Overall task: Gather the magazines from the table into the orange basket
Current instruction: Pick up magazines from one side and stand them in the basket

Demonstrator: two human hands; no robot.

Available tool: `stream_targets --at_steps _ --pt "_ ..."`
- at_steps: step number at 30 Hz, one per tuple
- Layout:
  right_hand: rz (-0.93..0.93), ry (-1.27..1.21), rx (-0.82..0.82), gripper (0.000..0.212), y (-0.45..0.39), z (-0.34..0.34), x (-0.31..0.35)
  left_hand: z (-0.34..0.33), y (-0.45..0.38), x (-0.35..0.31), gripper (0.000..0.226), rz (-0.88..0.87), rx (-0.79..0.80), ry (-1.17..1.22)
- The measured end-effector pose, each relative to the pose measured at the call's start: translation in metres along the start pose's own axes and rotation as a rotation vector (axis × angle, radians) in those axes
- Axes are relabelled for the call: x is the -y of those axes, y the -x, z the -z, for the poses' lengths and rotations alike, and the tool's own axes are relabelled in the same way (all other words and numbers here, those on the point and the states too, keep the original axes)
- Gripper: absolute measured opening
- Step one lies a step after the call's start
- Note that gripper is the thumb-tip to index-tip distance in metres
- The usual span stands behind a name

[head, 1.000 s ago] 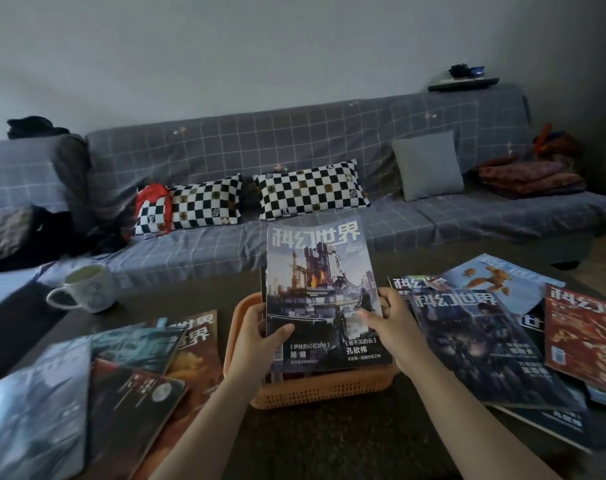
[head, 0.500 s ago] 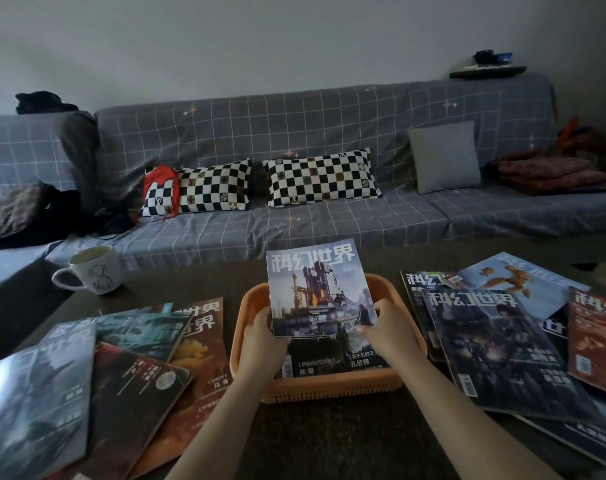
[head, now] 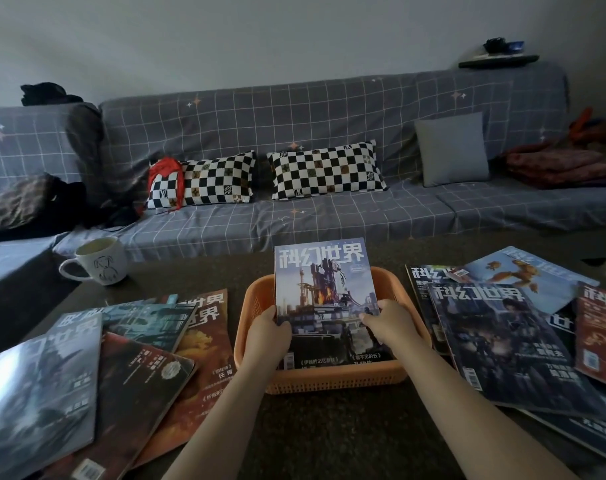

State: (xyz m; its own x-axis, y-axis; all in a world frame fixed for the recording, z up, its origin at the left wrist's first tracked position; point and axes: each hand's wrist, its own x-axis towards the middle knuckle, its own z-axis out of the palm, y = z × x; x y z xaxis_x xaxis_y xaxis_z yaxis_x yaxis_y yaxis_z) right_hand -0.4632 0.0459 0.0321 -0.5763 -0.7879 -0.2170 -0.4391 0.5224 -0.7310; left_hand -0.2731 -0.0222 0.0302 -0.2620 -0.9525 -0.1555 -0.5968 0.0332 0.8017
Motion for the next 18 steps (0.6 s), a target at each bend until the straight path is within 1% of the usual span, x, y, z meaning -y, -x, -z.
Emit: stream_targets --at_steps 2,4,7,12,18 --pt "0.009 0.015 -0.002 0.021 -0.0011 0.0004 -0.0015 0.0024 -0.0019 0.0003 0.030 0.045 0.014 0.038" --pt "0.011 0.046 -0.005 0.023 -0.0016 0.0010 -0.0024 0.0048 -0.0021 0.0001 0.033 0.069 0.029 0.077" --pt "-0.001 0.083 -0.009 0.027 0.0003 0.0017 -0.0022 0.0071 -0.0005 -0.0013 0.035 0.075 0.057 0.086" --pt "0.015 0.103 -0.037 0.022 0.0037 -0.0004 -0.0013 0.0069 -0.0001 0.0003 0.033 0.051 0.071 0.060" --pt "-0.010 0.084 0.001 0.025 0.0071 0.0029 0.0016 0.0074 0.0003 -0.0027 0.031 0.065 0.097 0.061"
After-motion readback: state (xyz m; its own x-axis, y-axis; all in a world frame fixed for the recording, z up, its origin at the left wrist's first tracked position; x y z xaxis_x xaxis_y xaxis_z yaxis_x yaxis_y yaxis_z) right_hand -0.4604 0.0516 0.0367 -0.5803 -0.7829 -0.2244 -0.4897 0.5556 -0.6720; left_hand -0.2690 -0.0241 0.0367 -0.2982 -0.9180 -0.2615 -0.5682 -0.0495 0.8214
